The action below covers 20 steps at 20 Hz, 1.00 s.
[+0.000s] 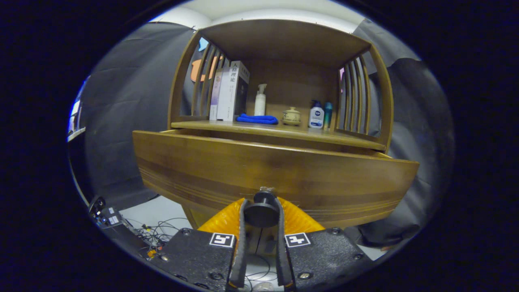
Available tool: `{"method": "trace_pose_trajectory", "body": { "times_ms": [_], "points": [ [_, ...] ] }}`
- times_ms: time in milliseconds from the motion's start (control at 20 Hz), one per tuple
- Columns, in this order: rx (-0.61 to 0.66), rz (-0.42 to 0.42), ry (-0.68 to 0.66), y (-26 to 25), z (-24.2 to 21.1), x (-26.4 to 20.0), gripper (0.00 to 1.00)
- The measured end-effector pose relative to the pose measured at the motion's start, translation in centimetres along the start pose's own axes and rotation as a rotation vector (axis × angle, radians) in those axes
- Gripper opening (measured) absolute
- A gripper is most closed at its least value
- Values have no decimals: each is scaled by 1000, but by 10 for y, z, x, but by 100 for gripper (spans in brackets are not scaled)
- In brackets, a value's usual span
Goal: Pull open the drawer, take out the items inside it, and place them on the countertop above the cabinet.
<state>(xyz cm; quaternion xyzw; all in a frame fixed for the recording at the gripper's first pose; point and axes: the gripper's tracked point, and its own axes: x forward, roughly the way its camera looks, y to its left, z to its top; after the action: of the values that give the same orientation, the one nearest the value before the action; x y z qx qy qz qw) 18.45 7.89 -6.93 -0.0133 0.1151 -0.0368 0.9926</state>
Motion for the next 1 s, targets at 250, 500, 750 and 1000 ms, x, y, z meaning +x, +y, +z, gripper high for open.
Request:
{"method": "trace_pose_trajectory", "body": {
  "times_ms": [250, 500, 750, 1000],
  "points": [
    [22, 7, -5, 0, -9, -28, 32],
    [20, 16, 6, 5, -23, -44, 32],
    [6, 4, -7, 4, -21, -44, 32],
    [-13, 6, -90, 2, 4, -55, 69]
  ]
}}
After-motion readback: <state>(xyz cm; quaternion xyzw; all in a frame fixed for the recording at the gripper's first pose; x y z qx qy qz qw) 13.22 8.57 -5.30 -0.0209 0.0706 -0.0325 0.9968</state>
